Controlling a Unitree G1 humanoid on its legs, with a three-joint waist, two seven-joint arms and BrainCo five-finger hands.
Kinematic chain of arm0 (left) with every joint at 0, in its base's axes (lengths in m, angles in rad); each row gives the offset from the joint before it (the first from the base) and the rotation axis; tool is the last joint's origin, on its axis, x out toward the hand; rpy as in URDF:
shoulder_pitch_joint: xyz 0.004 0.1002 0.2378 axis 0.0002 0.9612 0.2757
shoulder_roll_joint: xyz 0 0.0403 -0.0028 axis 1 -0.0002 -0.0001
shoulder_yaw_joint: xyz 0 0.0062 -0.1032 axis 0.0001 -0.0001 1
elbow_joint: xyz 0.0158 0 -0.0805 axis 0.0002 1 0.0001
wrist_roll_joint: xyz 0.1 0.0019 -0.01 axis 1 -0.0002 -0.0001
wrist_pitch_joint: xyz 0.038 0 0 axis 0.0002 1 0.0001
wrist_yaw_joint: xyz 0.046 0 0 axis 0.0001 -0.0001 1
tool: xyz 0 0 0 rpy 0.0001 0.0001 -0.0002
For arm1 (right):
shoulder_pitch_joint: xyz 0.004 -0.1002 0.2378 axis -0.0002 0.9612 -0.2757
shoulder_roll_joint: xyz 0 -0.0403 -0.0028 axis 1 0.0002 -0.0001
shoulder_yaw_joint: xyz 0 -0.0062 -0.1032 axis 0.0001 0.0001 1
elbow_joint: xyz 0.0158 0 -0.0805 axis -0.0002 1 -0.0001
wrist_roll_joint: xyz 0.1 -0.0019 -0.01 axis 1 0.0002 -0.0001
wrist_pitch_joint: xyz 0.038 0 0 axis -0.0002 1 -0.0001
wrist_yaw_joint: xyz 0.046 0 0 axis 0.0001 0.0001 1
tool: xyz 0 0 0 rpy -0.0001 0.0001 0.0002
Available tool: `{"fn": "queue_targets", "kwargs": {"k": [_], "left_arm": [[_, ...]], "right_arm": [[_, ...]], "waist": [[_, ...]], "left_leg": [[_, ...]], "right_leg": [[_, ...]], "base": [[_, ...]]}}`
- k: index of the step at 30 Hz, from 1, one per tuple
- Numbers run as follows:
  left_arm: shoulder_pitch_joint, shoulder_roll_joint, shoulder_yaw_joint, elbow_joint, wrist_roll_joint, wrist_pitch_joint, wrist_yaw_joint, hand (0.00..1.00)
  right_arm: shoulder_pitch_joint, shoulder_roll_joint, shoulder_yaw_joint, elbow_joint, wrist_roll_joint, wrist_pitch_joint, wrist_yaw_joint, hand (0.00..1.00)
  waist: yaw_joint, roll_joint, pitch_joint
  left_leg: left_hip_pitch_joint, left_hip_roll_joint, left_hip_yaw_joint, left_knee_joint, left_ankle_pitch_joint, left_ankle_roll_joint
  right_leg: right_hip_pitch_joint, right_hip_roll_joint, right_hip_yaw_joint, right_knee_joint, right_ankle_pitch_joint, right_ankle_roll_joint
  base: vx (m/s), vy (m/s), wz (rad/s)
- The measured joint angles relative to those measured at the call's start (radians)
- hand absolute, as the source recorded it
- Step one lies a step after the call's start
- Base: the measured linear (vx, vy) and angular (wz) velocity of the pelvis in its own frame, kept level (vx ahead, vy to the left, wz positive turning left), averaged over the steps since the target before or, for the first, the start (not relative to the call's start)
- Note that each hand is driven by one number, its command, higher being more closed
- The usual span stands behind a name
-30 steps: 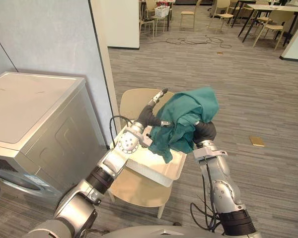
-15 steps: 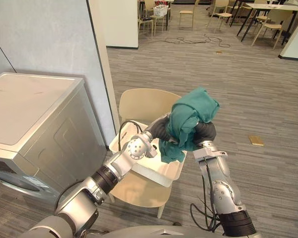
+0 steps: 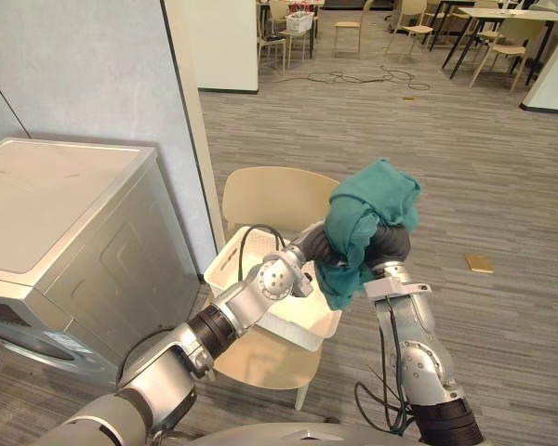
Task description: Pick up the laundry basket with both hands and put the clothes into the washing machine.
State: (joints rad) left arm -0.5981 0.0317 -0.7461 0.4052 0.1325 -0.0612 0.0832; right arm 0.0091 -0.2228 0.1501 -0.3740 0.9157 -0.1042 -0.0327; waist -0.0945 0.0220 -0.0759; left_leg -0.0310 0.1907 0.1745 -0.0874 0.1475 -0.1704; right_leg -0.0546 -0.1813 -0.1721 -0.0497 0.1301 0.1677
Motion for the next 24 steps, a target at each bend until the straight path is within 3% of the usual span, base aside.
{"fn": "queue_targets", "kwargs": {"k": [8, 14, 15, 24], "left_arm": [[0.000, -0.017, -0.001, -0.006, -0.052, 0.007, 0.027, 1.00], [0.000, -0.020, 0.000, -0.047, -0.160, 0.018, 0.027, 1.00], [0.000, -0.020, 0.001, -0.047, -0.172, 0.018, 0.027, 1.00], [0.071, -0.017, 0.001, -0.047, -0.321, 0.045, 0.017, 1.00]], "right_arm": [[0.000, 0.008, 0.006, -0.011, 0.000, -0.021, 0.000, 1.00], [0.002, 0.017, 0.004, -0.044, 0.000, -0.039, -0.001, 1.00], [0.004, 0.017, 0.004, -0.044, 0.000, -0.041, -0.001, 0.00], [0.130, 0.023, -0.016, -0.037, 0.001, -0.045, 0.008, 0.00]], "waist": [[0.000, 0.000, 0.000], [0.003, -0.002, -0.001], [0.003, -0.002, -0.001], [0.009, -0.004, 0.000]], "left_leg": [[-0.001, 0.000, -0.003, 0.000, 0.000, 0.000], [-0.001, 0.000, -0.007, 0.000, 0.000, 0.000], [-0.001, 0.000, -0.007, 0.000, 0.000, 0.000], [-0.003, 0.000, -0.008, 0.000, -0.002, 0.001]], "right_leg": [[0.002, 0.000, -0.003, 0.000, 0.000, 0.001], [0.005, 0.000, -0.006, 0.000, -0.002, 0.003], [0.006, 0.000, -0.007, 0.000, -0.003, 0.004], [0.004, 0.000, -0.007, 0.001, -0.005, 0.004]], "base": [[0.00, 0.000, 0.00], [0.00, 0.000, 0.00], [0.00, 0.000, 0.00], [0.00, 0.000, 0.00]]}}
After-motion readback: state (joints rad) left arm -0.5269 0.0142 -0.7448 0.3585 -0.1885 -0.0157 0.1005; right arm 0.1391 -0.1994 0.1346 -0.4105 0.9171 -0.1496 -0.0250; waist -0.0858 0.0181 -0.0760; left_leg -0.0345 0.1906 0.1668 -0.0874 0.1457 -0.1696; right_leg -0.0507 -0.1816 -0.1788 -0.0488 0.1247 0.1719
